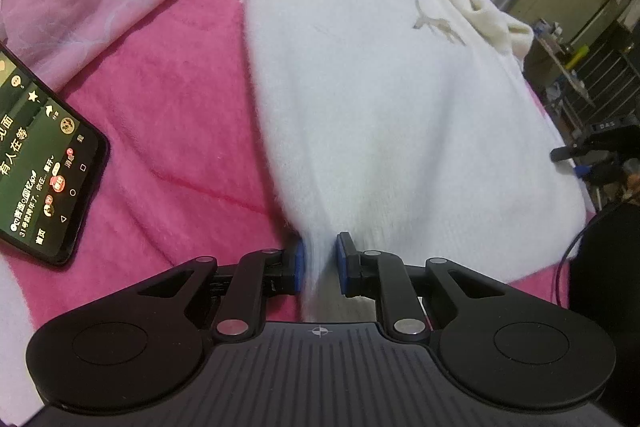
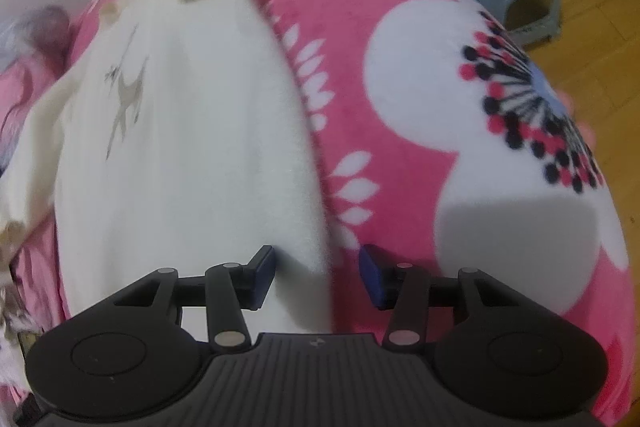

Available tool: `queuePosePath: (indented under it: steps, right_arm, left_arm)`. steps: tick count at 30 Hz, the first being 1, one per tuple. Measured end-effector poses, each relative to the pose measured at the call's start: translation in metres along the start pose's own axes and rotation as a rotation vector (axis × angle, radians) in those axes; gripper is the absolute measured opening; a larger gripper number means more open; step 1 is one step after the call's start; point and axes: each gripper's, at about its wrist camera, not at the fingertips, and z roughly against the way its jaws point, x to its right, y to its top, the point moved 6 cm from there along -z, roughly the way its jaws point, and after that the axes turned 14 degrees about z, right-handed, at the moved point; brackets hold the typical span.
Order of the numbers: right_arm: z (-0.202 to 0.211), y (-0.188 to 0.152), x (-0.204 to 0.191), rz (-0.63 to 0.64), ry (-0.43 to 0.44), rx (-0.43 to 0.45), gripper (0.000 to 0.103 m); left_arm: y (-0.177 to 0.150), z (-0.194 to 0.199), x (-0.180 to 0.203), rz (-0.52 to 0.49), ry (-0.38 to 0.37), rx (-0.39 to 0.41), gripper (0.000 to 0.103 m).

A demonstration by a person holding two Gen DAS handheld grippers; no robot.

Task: Fold clothes

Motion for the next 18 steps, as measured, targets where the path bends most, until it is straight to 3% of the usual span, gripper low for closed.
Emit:
queuePosePath:
  steps: [2,5,7,9,12,15,18]
  right_arm:
    - [0.004,-0.002,-0.013,0.023,0.056,-0.008,0.015]
    - [0.014,-0.002,-0.043,0.032,0.174,0.020,0.014]
    - [0.015,-0.002,-0.078,0.113,0.196,0.045,0.016]
    - [0.005,-0.005,-0.119,0.222,0.206,0.048,0.023]
    - [-0.026,-0.005,-0.163,0.335,0.246,-0.016,0.036]
    - [-0.037,-0.010,-0.187,0.372,0.322,-0.064,0.036]
    - [-0.026,-0.008,-0.181,0.346,0.347,-0.030,0.036]
  left_arm:
    - [0.001,0.002,0.002,-0.012,0.008,0.000,0.015]
    - [0.001,0.003,0.001,-0.002,0.007,-0.005,0.015]
    - [0.001,0.002,0.000,0.013,0.004,-0.008,0.015]
    - [0.001,0.001,0.000,0.018,0.007,-0.012,0.015]
    - [0.001,0.001,0.002,0.010,0.018,-0.012,0.015]
    - [-0.001,0.002,0.001,0.013,0.016,-0.010,0.015]
    - [-0.001,0.001,0.000,0.024,0.008,-0.013,0.015]
